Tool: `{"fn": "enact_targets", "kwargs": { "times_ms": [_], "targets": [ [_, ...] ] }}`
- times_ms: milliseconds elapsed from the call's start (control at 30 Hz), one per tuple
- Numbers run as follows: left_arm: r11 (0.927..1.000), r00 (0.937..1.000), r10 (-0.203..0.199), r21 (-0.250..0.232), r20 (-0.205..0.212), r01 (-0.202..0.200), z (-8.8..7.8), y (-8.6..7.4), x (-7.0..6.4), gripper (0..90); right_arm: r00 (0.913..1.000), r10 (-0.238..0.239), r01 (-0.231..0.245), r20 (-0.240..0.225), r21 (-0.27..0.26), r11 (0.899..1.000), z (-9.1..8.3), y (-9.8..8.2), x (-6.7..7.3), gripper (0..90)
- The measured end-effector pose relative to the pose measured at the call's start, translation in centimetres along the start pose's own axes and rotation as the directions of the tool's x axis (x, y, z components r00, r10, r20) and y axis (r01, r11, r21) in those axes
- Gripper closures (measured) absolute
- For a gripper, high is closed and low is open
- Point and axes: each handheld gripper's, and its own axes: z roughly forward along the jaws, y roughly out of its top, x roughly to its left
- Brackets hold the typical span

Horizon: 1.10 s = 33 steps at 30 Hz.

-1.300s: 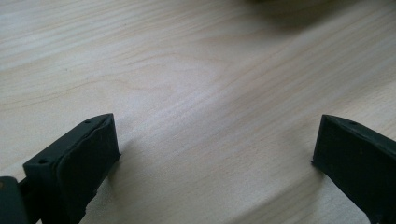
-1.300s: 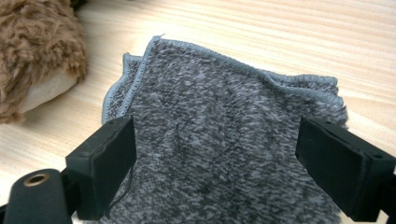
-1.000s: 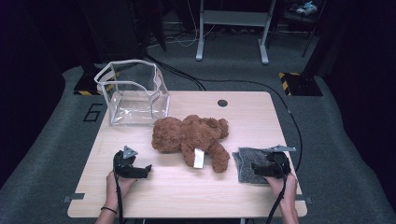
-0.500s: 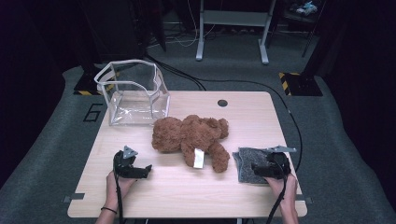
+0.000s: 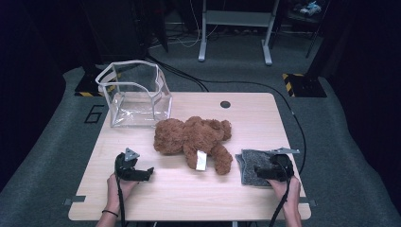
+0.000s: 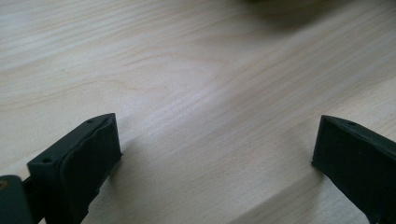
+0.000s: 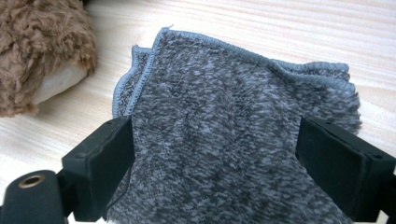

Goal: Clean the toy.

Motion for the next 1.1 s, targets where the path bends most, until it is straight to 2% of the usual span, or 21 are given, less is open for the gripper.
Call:
{"fn": "enact_targets", "kwargs": {
  "times_ms": [67,133,200,300,367,467,533,567,700,767,833,867,900,967,1100],
  "targets": [
    [1.0000,0.9997,0.006,-0.001,0.024,-0.006,-0.2,0.2,0.1,2.7,1.0000,0.000,0.000,0.001,0.007,1.000,0.0,-0.1,0.0,11.2],
    [0.9996,0.9999,0.009,-0.028,0.012,-0.009,-0.3,0.5,-0.3,5.5,1.0000,-0.003,0.003,0.005,0.011,1.000,0.1,0.0,-0.1,11.1],
    [0.9995,0.9985,0.003,-0.032,0.054,-0.002,-0.5,1.2,-0.4,9.0,1.0000,0.002,-0.002,0.005,0.013,1.000,0.1,0.0,-0.1,11.1],
    [0.9974,0.9941,-0.016,-0.068,0.107,0.023,-0.6,2.3,-0.6,13.7,1.0000,0.002,-0.002,0.002,0.014,1.000,0.1,0.1,0.0,10.9],
    [0.9931,0.9894,-0.040,-0.104,0.139,0.055,-0.6,3.1,-0.6,14.6,1.0000,0.003,-0.003,0.002,0.023,1.000,0.1,0.1,0.1,11.1],
    [0.9905,0.9841,-0.035,-0.125,0.174,0.057,-0.9,4.2,-0.7,14.7,0.9998,0.018,-0.018,0.002,0.038,0.999,0.2,0.1,0.3,11.1],
    [0.9897,0.9811,-0.025,-0.133,0.192,0.052,-0.9,5.0,-0.8,14.9,1.0000,-0.001,0.001,0.000,0.033,0.999,0.3,0.1,0.1,11.3],
    [0.9893,0.9804,-0.027,-0.136,0.195,0.054,-0.9,5.2,-0.9,14.6,1.0000,0.002,-0.002,0.000,0.036,0.999,0.4,0.1,0.1,11.3],
    [0.9926,0.9824,0.014,-0.121,0.186,0.009,-0.8,6.4,-1.2,17.7,1.0000,0.003,-0.003,0.000,0.041,0.999,0.5,0.0,0.3,11.2],
    [0.9940,0.9877,0.051,-0.103,0.148,-0.036,-0.5,6.9,-1.6,22.7,1.0000,-0.001,0.001,0.000,0.043,0.999,0.7,-0.1,0.2,11.3],
    [0.9939,0.9869,0.080,-0.086,0.140,-0.068,-0.3,7.1,-1.9,28.7,0.9999,0.017,-0.017,0.002,0.053,0.998,0.7,-0.2,0.3,11.6],
    [0.9939,0.9878,0.086,-0.079,0.130,-0.076,-0.2,7.2,-2.0,33.4,1.0000,0.008,-0.008,0.002,0.049,0.999,0.7,-0.2,0.1,11.8],
    [0.9929,0.9858,0.101,-0.076,0.134,-0.091,0.0,7.3,-2.1,35.6,1.0000,-0.001,0.000,0.004,0.048,0.999,0.8,-0.2,0.0,11.9],
    [0.9929,0.9874,0.101,-0.075,0.122,-0.092,0.1,7.3,-2.1,44.8,0.9999,0.011,-0.011,0.005,0.055,0.998,0.8,-0.3,0.0,12.4],
    [0.9934,0.9829,0.067,-0.104,0.171,-0.050,0.4,7.0,-1.3,58.2,1.0000,0.003,-0.003,0.004,0.061,0.998,1.1,-0.6,-0.1,14.3]
  ]
}}
